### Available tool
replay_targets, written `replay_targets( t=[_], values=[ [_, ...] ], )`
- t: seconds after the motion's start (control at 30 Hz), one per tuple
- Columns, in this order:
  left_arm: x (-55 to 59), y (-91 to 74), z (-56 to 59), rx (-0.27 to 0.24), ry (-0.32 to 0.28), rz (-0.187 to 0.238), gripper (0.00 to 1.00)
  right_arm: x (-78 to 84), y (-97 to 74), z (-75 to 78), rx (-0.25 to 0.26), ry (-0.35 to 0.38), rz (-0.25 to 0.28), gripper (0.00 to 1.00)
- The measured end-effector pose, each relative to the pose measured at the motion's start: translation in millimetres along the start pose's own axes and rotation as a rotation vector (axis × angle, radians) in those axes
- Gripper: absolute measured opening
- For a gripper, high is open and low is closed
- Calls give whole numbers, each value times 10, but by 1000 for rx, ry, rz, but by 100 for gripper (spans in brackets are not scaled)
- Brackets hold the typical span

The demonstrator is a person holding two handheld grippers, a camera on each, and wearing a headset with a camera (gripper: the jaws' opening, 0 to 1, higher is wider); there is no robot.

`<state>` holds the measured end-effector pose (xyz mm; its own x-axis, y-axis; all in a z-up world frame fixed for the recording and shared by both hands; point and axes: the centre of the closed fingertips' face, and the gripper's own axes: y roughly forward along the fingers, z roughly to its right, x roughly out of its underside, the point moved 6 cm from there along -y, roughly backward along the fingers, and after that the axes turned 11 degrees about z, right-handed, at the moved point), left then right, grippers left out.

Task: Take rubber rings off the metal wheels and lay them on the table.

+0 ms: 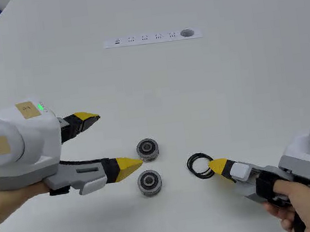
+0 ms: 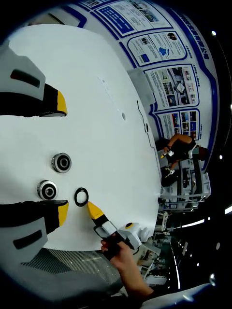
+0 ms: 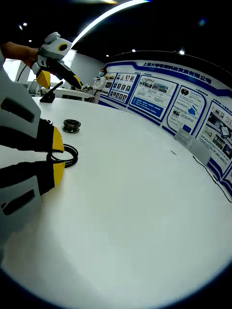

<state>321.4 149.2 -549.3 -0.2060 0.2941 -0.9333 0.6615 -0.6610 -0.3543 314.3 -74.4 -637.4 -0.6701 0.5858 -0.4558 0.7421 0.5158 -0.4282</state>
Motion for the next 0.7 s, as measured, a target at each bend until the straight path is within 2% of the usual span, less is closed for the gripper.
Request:
replay_targets(
  t=[0.17,0.3,0.37,0.47,0.6,0.7],
  values=[
    [23,-29,1,-5,-18,2,73,-79,-28,-71,-22,-27,46,9],
    [13,-88,-17,-30,-45,24,73,-207,-49,-118,-69,-146,110,12],
    [3,-127,-35,-50,-61,37,74,-286,-67,-145,-93,-172,140,13],
    [-9,-196,-50,-69,-83,58,75,-418,-101,-180,-111,-202,184,14],
    [14,-317,-72,-95,-85,60,77,-581,-176,-213,-121,-348,223,17],
    [19,-416,-97,-124,-100,77,78,-660,-250,-248,-143,-400,252,21]
  ],
)
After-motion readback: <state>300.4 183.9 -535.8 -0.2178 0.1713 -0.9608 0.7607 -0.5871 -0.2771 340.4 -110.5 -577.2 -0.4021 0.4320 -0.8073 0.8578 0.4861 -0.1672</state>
